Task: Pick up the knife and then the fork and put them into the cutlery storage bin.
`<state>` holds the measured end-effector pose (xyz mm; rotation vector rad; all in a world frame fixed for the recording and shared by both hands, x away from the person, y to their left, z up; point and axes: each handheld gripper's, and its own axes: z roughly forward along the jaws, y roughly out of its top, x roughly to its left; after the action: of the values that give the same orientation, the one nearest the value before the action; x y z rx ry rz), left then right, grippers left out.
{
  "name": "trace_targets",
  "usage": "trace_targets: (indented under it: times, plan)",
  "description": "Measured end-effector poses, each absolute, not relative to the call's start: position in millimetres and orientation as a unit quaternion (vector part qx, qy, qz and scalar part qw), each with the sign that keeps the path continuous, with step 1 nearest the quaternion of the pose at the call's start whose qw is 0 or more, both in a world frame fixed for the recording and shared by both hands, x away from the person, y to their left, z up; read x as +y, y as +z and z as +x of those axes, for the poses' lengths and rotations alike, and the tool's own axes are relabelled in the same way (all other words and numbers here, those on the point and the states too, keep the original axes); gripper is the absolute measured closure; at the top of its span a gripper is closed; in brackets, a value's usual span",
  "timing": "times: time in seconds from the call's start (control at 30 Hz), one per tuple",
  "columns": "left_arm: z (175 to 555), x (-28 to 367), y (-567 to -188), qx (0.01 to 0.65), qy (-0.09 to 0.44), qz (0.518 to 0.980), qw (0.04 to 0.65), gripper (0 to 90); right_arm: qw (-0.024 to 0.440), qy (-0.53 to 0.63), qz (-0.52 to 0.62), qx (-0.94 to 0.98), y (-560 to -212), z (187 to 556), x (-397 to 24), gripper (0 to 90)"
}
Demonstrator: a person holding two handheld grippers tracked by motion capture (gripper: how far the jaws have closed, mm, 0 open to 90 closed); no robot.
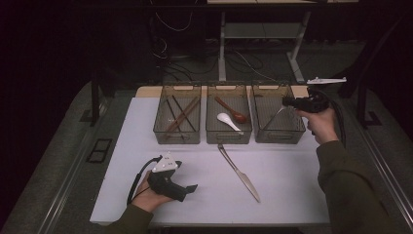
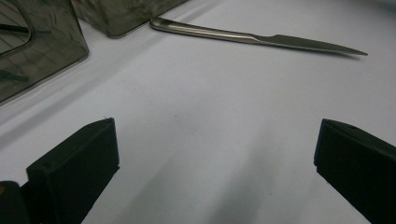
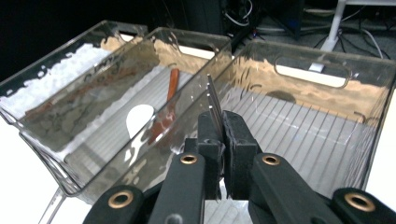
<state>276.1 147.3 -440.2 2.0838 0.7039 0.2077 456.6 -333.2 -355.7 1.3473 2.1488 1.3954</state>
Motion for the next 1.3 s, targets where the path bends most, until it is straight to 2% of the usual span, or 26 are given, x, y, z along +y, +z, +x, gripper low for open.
trace_targets:
  times: [0.2, 0.5, 0.77, 0.97, 1.3]
  plan:
    - [275.8, 145.6, -440.4, 0.282, 0.083, 0.844, 0.449, 0.0, 0.118, 0.474, 0.473, 0.733, -369.6, 461.7, -338.6, 84.4]
    - [276.0, 142.8, -440.9, 0.276, 0.080, 0.847, 0.447, 0.0, 0.152, 0.426, 0.492, 0.744, -389.5, 468.5, -342.6, 75.1]
    - [276.4, 141.7, -441.9, 0.276, 0.077, 0.848, 0.447, 0.0, 0.175, 0.400, 0.500, 0.748, -394.3, 470.2, -342.1, 46.9]
    - [276.5, 141.6, -442.3, 0.275, 0.076, 0.848, 0.446, 0.0, 0.193, 0.398, 0.508, 0.739, -391.1, 467.4, -348.1, 32.5]
    - [276.5, 141.3, -442.2, 0.274, 0.075, 0.850, 0.444, 0.0, 0.190, 0.429, 0.482, 0.740, -379.7, 447.4, -352.8, 30.0]
